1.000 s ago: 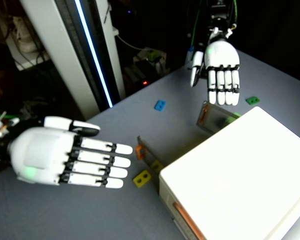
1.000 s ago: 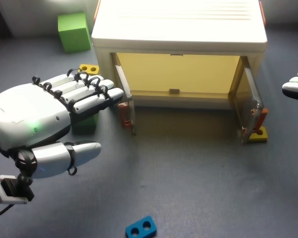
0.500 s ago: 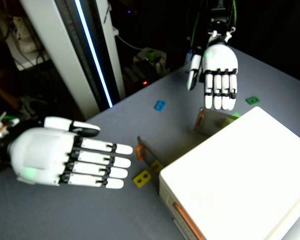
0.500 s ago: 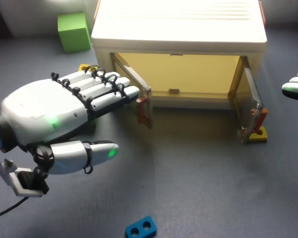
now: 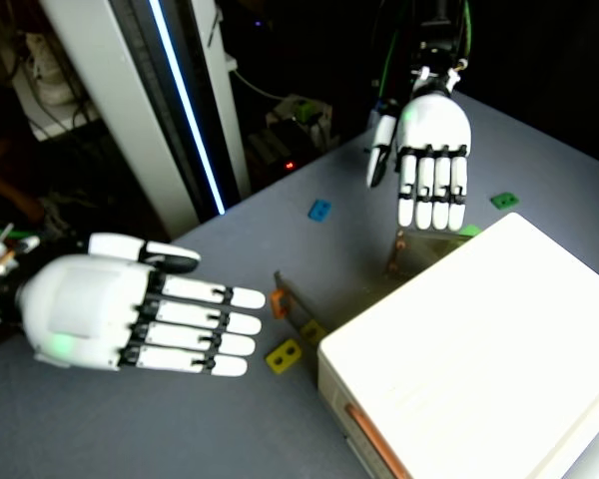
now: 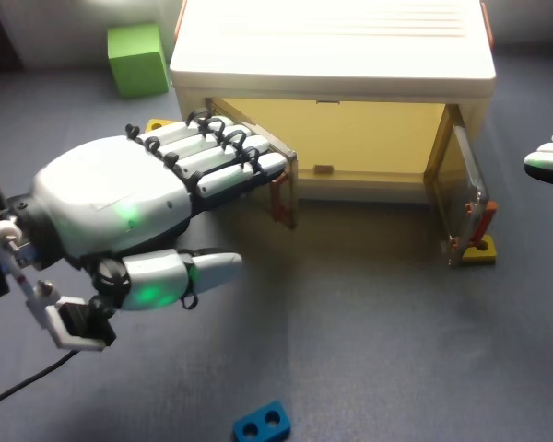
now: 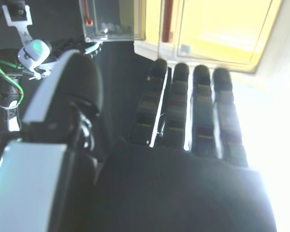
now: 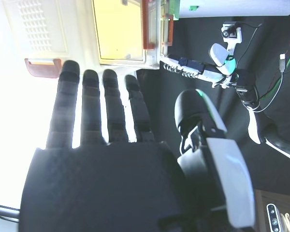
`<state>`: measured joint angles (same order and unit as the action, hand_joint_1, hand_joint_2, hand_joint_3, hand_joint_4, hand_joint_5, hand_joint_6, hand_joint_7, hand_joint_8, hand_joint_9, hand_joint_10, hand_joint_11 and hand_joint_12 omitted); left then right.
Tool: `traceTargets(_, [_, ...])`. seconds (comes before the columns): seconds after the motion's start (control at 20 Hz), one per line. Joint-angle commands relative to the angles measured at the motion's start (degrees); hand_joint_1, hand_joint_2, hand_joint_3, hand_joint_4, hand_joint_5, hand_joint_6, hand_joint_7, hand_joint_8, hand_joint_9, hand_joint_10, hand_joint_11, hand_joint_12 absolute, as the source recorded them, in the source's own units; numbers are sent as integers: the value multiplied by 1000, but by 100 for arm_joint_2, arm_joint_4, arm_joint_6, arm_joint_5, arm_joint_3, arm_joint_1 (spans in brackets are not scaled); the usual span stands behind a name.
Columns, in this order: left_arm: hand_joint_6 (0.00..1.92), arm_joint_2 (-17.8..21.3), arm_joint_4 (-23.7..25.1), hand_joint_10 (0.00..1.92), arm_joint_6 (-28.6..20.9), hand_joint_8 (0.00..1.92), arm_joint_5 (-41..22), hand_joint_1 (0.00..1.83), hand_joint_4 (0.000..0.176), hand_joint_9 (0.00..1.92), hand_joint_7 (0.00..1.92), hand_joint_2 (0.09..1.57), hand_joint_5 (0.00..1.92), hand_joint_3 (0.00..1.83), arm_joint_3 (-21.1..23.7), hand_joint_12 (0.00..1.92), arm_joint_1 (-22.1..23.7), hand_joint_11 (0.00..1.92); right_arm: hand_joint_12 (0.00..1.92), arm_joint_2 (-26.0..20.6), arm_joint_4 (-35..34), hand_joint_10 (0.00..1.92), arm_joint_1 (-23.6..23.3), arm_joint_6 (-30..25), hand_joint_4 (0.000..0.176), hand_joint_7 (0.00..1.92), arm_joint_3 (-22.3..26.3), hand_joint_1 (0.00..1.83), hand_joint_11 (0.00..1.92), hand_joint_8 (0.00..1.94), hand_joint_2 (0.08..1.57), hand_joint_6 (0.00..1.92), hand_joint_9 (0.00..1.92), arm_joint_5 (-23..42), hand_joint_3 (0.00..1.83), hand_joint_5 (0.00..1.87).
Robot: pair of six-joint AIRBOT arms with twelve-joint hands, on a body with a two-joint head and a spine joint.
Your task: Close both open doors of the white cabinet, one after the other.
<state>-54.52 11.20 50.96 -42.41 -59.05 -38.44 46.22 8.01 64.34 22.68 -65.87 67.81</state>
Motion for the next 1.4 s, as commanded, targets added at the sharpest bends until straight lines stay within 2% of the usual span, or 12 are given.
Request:
traceTargets(0.0, [0, -25, -55, 0, -14, 0, -670, 0, 0, 0, 0, 1502, 0, 2, -34, 94, 99, 0, 1, -5, -211, 0, -64, -25, 9, 127, -24, 5, 190, 0, 1488, 1, 82, 640, 5, 146])
traceTargets(0.05, [0, -49, -43, 0, -14, 0, -669, 0, 0, 0, 0, 1502, 0, 1, -51, 46, 132, 0, 1, -4, -211, 1, -64, -25, 0, 131, -24, 47, 177, 1, 1492, 2, 75, 640, 2, 151])
traceTargets(0.2, [0, -136, 22, 0, -14, 0, -604, 0, 0, 0, 0, 1510, 0, 3, -114, 7, 253, 0, 5, 0, -212, 1, -64, -25, 13, 111, -24, 10, 185, 1, 1489, 1, 76, 641, 1, 142])
traceTargets(0.35, [0, -221, 48, 0, -14, 0, -534, 0, 0, 0, 0, 1515, 0, 4, -190, 0, 353, 1, 0, 4, -213, 0, -64, -25, 0, 105, -26, 3, 155, 2, 1499, 4, 56, 641, 4, 147])
traceTargets(0.45, [0, -218, 44, 0, -28, 0, -530, 0, 0, 0, 0, 1516, 0, 3, -193, 0, 349, 0, 2, 8, -218, 0, -64, -26, 7, 98, -25, 8, 160, 1, 1493, 1, 59, 643, 0, 150])
traceTargets(0.7, [4, 160, -230, 10, -36, 0, -1231, 0, 0, 34, 0, 1494, 12, 0, 82, 23, -6, 46, 15, 10, -248, 8, -63, -39, 24, 124, -17, 12, 195, 7, 1493, 2, 83, 643, 0, 149])
traceTargets(0.75, [15, 217, -300, 1, 7, 13, -1386, 0, 0, 96, 64, 1480, 62, 1, 126, 248, -50, 8, 7, 10, -253, 5, -63, -39, 18, 131, -15, 14, 177, 10, 1496, 3, 78, 643, 1, 151])
traceTargets(0.85, [11, 341, -477, 3, 145, 6, -1692, 0, 0, 79, 78, 1481, 94, 3, 223, 264, -144, 0, 12, 11, -260, 3, -62, -39, 21, 120, -11, 2, 194, 3, 1488, 0, 79, 643, 0, 141])
traceTargets(0.9, [2, 382, -523, 4, 148, 7, -1762, 0, 0, 54, 48, 1468, 79, 0, 238, 181, -181, 0, 5, 11, -260, 0, -62, -39, 10, 120, -10, 6, 181, 2, 1497, 0, 72, 643, 3, 139])
traceTargets(0.95, [1, 396, -535, 7, 148, 7, -1751, 0, 0, 66, 54, 1459, 77, 0, 243, 194, -202, 0, 0, 11, -260, 0, -62, -39, 0, 121, -10, 11, 155, 2, 1503, 1, 62, 643, 5, 142])
traceTargets(1.25, [2, 301, -353, 6, 147, 0, -1090, 0, 0, 25, 1, 1459, 34, 0, 215, 407, -141, 0, 0, 19, -259, 0, -62, -39, 0, 86, -13, 0, 118, 0, 1503, 0, 41, 643, 3, 128])
traceTargets(1.35, [0, 240, -364, 0, 147, 0, -947, 0, 0, 0, 0, 1456, 4, 0, 163, 302, -115, 0, 14, 28, -257, 6, -62, -39, 0, 95, -20, 0, 148, 3, 1493, 4, 54, 643, 0, 139])
